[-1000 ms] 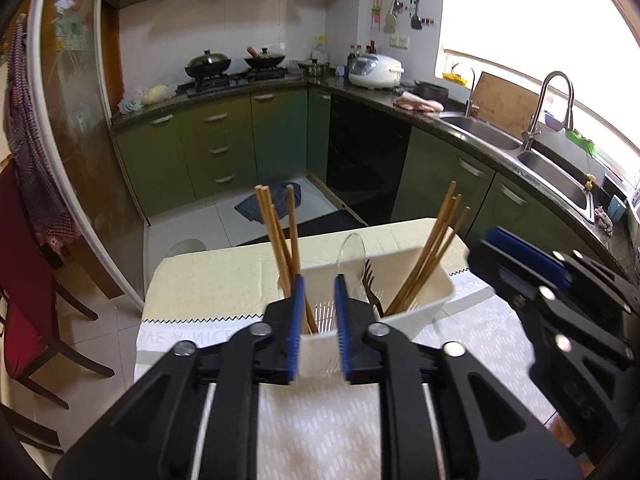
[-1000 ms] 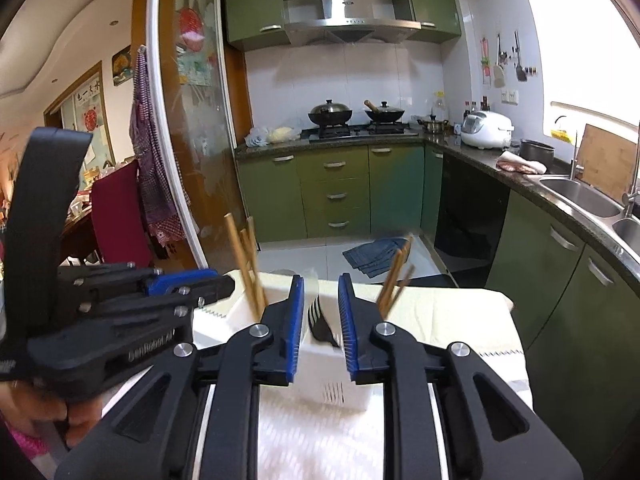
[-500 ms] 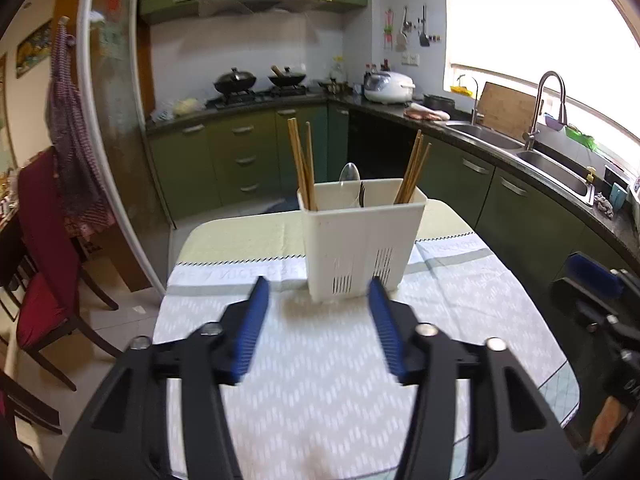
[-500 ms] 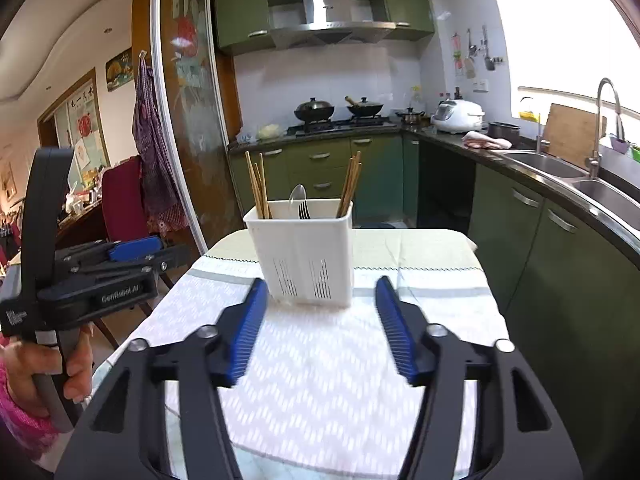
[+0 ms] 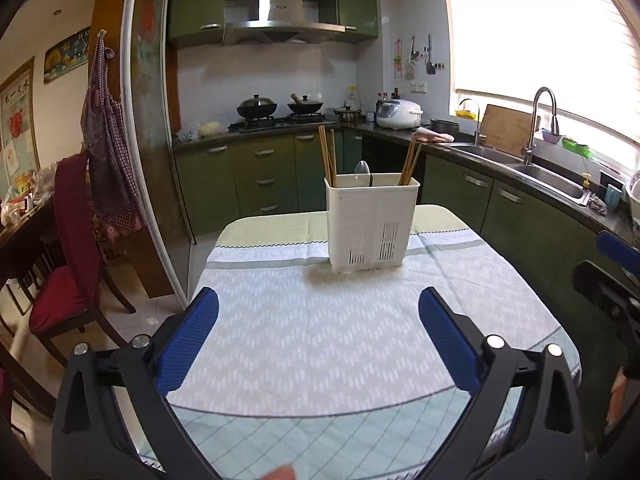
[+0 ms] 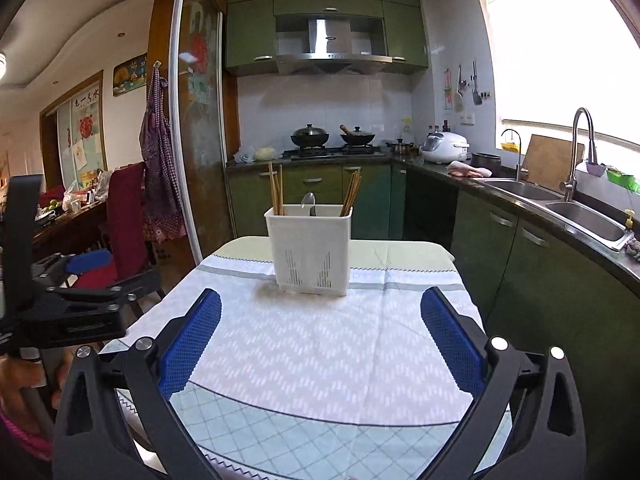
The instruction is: Organize utensils
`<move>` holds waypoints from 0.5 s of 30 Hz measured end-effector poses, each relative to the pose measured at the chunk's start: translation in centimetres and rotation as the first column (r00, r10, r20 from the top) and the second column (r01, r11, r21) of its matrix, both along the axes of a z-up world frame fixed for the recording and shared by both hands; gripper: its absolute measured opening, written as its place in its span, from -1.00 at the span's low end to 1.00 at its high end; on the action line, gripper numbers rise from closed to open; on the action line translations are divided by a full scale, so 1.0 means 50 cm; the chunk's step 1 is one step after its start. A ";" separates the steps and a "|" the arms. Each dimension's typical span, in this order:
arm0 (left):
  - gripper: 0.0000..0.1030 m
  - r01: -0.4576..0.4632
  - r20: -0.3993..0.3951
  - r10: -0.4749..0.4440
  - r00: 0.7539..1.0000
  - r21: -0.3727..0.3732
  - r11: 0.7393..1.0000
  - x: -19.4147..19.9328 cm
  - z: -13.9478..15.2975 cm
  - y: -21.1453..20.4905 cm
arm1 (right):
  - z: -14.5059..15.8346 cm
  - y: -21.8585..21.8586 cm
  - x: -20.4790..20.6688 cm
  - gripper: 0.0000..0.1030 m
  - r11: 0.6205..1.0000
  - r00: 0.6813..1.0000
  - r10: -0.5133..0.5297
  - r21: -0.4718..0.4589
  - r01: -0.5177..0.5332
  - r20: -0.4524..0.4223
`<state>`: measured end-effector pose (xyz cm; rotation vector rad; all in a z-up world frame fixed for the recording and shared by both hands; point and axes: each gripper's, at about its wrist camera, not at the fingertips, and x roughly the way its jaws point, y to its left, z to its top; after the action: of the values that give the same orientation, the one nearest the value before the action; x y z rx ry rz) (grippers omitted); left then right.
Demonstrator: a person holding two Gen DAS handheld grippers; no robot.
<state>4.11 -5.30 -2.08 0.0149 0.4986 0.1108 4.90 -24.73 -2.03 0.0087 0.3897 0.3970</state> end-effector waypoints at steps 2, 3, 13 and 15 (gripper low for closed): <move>0.86 -0.006 0.013 0.006 1.000 -0.006 1.000 -0.024 0.003 0.010 | -0.003 0.002 -0.012 0.91 1.000 1.000 -0.007 -0.003 0.007 -0.002; 0.86 -0.010 0.022 0.010 1.000 -0.014 1.000 -0.037 0.006 0.017 | -0.004 0.002 -0.014 0.91 1.000 1.000 -0.008 -0.003 0.008 -0.003; 0.87 -0.042 0.038 0.044 0.998 -0.054 0.998 -0.084 0.014 0.045 | 0.000 -0.003 -0.031 0.91 1.000 1.000 -0.031 -0.003 0.031 0.002; 0.87 -0.038 0.035 0.040 0.999 -0.050 0.998 -0.086 0.012 0.041 | 0.002 -0.004 -0.038 0.91 0.999 0.999 -0.036 -0.007 0.037 0.007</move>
<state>-0.19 -3.24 -1.48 -0.0447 0.4659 0.1369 2.97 -24.94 -1.92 0.0072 0.3836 0.3594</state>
